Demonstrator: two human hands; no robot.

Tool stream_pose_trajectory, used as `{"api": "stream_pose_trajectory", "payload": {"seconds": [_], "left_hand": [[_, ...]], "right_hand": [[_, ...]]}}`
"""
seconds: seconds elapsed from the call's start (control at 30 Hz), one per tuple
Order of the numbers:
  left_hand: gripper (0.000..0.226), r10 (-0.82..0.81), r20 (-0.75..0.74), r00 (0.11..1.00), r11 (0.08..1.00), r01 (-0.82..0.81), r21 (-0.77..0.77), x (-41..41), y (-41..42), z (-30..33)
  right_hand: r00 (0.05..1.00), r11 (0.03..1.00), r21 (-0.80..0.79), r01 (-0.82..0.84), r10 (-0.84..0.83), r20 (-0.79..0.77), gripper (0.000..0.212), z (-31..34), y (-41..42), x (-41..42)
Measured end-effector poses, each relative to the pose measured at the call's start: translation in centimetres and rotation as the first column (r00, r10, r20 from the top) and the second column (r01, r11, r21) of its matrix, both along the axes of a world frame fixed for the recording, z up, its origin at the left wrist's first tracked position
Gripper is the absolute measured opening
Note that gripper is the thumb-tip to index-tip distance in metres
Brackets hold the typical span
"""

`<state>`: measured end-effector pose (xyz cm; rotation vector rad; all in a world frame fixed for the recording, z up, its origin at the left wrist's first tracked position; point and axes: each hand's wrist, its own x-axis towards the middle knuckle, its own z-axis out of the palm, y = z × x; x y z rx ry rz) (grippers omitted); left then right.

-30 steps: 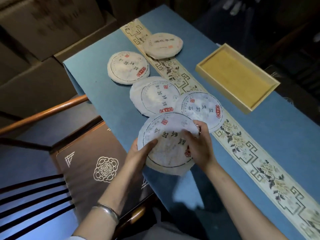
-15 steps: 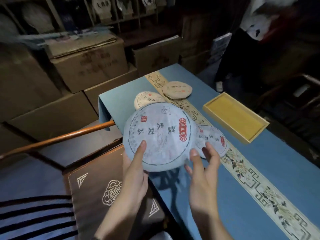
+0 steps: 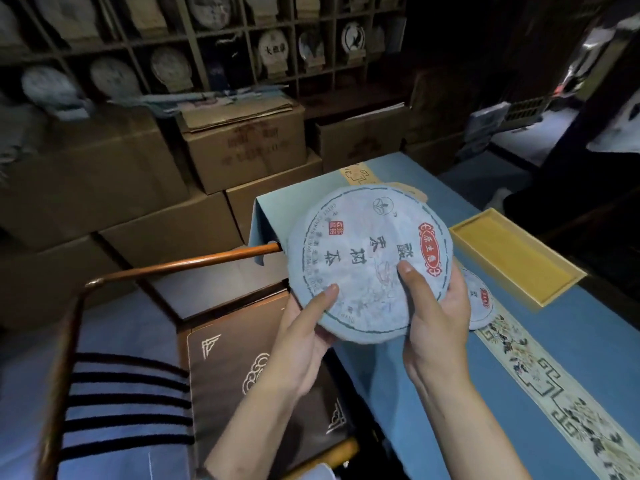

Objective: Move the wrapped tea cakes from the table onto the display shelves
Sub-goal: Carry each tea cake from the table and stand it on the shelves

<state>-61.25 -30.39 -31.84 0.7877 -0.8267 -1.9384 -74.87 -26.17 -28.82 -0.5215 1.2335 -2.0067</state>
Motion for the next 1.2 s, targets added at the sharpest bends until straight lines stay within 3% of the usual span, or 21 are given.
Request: {"api": "stream_pose_trajectory", "payload": {"seconds": [0.07, 0.17, 0.27, 0.33, 0.4, 0.5, 0.63, 0.83, 0.93, 1.07, 1.13, 1.2], "left_hand": [[0.044, -0.034, 0.116, 0.993, 0.999, 0.030, 0.038, 2.3, -0.6, 0.6], [0.045, 0.179, 0.329, 0.927, 0.977, -0.206, 0.048, 5.1, -1.8, 1.3], [0.019, 0.402, 0.386, 0.830, 0.913, -0.328, -0.244, 5.9, -1.8, 2.8], [0.031, 0.376, 0.365, 0.852, 0.905, -0.253, -0.342, 5.3, -1.5, 3.9], [0.049, 0.270, 0.318, 0.909, 0.935, -0.169, -0.312, 4.4, -1.3, 4.6], [0.045, 0.164, 0.239, 0.957, 0.959, -0.098, -0.267, 4.2, -1.0, 5.1], [0.058, 0.055, 0.066, 0.996, 0.978, -0.040, -0.204, 4.9, -0.6, 5.7], [0.055, -0.037, -0.085, 0.996, 0.978, 0.018, -0.209, 5.0, -0.4, 5.6], [0.067, 0.053, -0.088, 0.995, 0.967, -0.073, -0.245, 5.5, -0.5, 5.5], [0.088, 0.233, -0.162, 0.959, 0.951, -0.260, -0.169, 7.0, -0.5, 5.3], [0.085, 0.335, -0.171, 0.927, 0.924, -0.359, -0.134, 8.1, -0.4, 5.3], [0.077, 0.440, -0.174, 0.881, 0.879, -0.462, -0.117, 9.4, -0.2, 5.5]], "right_hand": [[1.000, 1.000, -0.007, 0.008, -0.008, -0.002, 0.039, 0.2, 0.4, 0.0], [0.998, 0.999, -0.009, 0.045, -0.045, -0.048, 0.042, 0.5, 0.9, -0.1], [0.986, 0.998, -0.003, 0.069, -0.069, -0.151, 0.048, 0.9, 1.3, 0.1], [0.976, 0.999, 0.004, 0.043, -0.041, -0.214, 0.048, 1.1, 1.5, 0.6], [0.968, 1.000, 0.014, 0.010, -0.006, -0.250, 0.045, 1.1, 1.7, 1.2], [0.966, 0.999, 0.017, -0.049, 0.052, -0.252, 0.042, 1.5, 1.9, 1.5], [0.967, 0.987, 0.033, -0.160, 0.164, -0.194, 0.047, 2.3, 1.8, 0.6], [0.925, 0.936, 0.037, -0.351, 0.352, -0.139, 0.047, 3.7, 1.2, -0.1], [0.909, 0.928, 0.063, -0.366, 0.372, -0.189, 0.048, 4.4, 0.3, 0.3], [0.905, 0.929, 0.099, -0.356, 0.369, -0.213, 0.060, 5.1, -1.2, 2.6], [0.899, 0.926, 0.147, -0.347, 0.374, -0.228, 0.063, 5.5, -2.0, 4.0], [0.881, 0.942, 0.229, -0.244, 0.314, -0.353, 0.064, 5.8, -2.3, 5.6]]}}
